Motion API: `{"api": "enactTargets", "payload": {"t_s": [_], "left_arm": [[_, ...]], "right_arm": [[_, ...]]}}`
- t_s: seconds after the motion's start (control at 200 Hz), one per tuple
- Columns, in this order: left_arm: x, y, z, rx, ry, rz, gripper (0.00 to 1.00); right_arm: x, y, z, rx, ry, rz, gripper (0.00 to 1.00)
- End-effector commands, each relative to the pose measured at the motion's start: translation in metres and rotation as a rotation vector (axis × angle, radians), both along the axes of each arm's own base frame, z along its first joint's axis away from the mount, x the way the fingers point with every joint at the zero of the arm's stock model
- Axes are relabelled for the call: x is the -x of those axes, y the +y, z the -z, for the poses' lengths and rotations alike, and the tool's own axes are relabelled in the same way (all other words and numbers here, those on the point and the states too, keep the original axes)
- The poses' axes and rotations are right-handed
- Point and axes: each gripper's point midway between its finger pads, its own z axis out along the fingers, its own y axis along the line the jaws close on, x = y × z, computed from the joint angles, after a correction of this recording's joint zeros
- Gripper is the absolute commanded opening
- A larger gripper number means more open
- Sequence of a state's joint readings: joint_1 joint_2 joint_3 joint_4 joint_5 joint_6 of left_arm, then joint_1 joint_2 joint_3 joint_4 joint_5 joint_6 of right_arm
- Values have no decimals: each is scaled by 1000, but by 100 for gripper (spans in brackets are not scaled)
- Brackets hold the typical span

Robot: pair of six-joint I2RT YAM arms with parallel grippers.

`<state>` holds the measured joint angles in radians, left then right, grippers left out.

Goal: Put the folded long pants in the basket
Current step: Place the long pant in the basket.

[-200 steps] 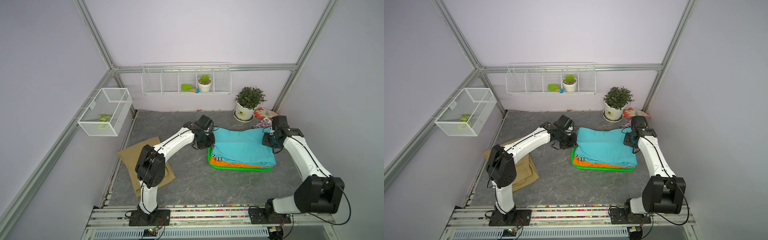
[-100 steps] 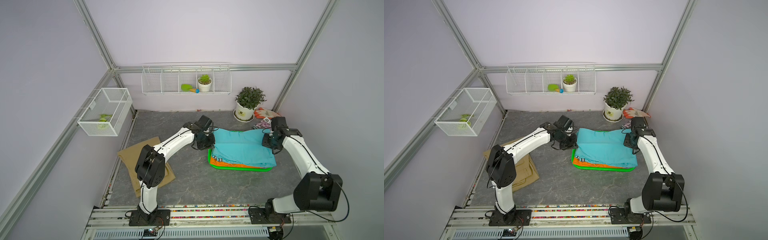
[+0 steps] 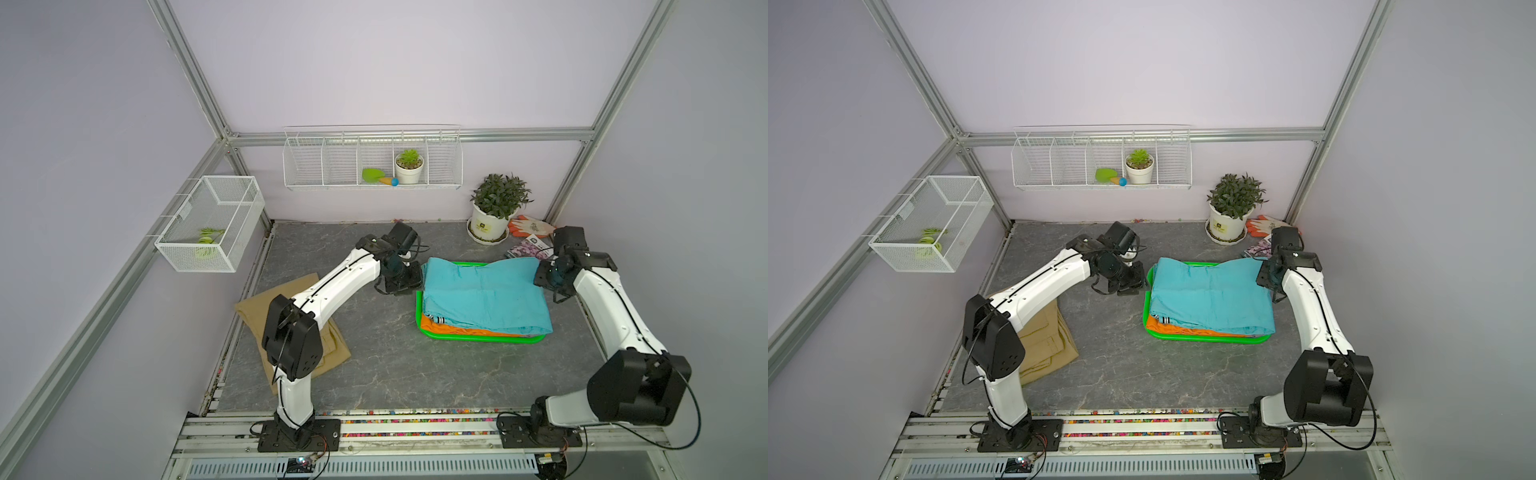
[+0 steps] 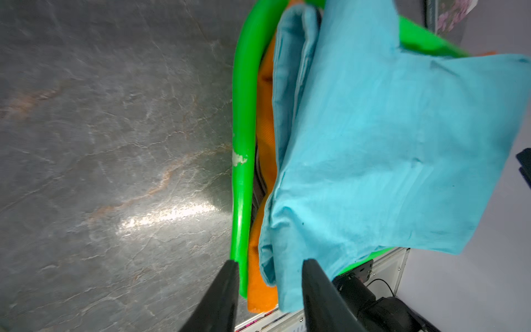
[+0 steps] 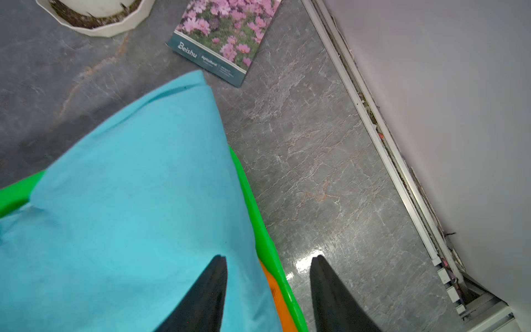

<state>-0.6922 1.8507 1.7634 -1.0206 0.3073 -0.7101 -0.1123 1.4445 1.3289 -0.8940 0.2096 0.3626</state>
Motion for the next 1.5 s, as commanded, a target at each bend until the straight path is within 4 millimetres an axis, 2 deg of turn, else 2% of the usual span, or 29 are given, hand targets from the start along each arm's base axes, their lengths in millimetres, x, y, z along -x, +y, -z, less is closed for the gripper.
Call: {"api": "enactTargets", "payload": {"t_s": [0.0, 0.08, 0.135, 0.2, 0.27, 0.335, 0.445, 0.63, 0.705, 0.76, 0.835, 0.925, 0.99, 1.035, 1.135, 1.3, 1.4, 1.495], "left_arm": [[-4, 6, -54, 89, -108, 27, 37], [10, -27, -66, 250, -90, 146, 27], [23, -49, -66, 317, -77, 218, 22], [34, -65, -54, 314, -64, 273, 16], [43, -74, -30, 273, -32, 298, 9], [48, -75, -8, 247, -1, 303, 7], [51, -64, 27, 182, 41, 267, 3], [68, -50, 52, 146, 85, 254, 3], [76, -44, 56, 135, 99, 256, 3], [82, -40, 57, 129, 107, 262, 3], [82, -38, 46, 131, 84, 268, 7], [66, -43, 12, 158, -1, 267, 16], [47, -45, -8, 182, -50, 241, 18], [31, -48, -19, 190, -82, 220, 15], [-3, -52, -24, 200, -108, 181, 13], [-46, -64, -3, 148, -126, 155, 10], [-67, -70, 13, 129, -119, 137, 10], [-81, -72, 28, 105, -121, 125, 10]], "right_arm": [[-10, 7, -22, -43, -62, -16, 52], [-25, 19, -21, -111, -84, -59, 49], [-34, 24, -16, -145, -83, -73, 44], [-43, 25, -8, -169, -64, -74, 35], [-50, 27, 1, -202, -19, -70, 25], [-57, 26, 11, -213, 0, -67, 21], [-66, 21, 31, -218, 36, -49, 20], [-73, 6, 60, -211, 81, 2, 18], [-74, 2, 58, -211, 66, 11, 18], [-74, 3, 47, -206, 39, 5, 20], [-67, 9, 26, -224, 5, -8, 31], [-49, 18, 1, -247, -55, -10, 39], [-32, 32, -10, -285, -95, -47, 34], [-17, 35, -9, -278, -87, -43, 29], [18, 40, 2, -251, -34, -34, 26], [55, 51, 28, -268, 9, -31, 22], [72, 50, 45, -256, 63, -5, 23], [88, 39, 59, -206, 125, 41, 26]]}}
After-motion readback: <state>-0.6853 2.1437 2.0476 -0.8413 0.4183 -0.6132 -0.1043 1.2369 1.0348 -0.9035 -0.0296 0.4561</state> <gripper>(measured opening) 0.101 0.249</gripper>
